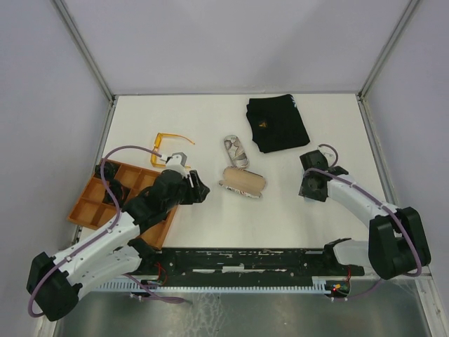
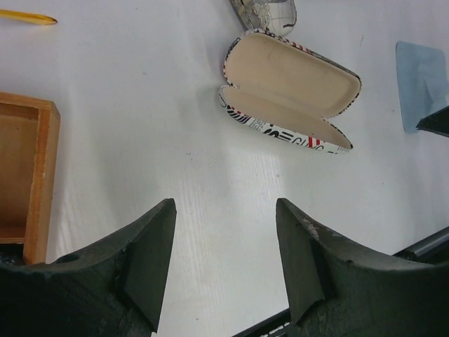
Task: Organize the sunglasses
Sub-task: Move the glasses cleaning cloth to the center of the board.
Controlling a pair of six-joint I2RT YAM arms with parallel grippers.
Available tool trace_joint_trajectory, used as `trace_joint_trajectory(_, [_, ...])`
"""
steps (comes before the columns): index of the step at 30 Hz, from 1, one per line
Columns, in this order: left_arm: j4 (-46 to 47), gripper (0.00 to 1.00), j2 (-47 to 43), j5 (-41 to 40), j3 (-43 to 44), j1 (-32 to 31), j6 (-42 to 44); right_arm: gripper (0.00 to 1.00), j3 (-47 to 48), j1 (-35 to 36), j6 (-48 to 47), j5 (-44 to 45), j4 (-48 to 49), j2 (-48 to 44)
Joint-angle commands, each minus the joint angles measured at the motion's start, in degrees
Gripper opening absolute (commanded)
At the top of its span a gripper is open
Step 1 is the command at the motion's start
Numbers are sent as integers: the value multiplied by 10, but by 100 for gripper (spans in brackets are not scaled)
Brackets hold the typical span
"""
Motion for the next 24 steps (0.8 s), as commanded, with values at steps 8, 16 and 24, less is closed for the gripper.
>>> trace_joint_trajectory(8, [64,62,43,88,-20,1,21,50,40,-20,-41,-30,27,71])
trace_joint_trajectory(16, [63,62,37,81,-18,1,21,46,42,-41,-53,-59,45,108])
trace_joint_trajectory(24, [65,62,38,81,-15,1,21,37,34,-63,-53,-105,56,129])
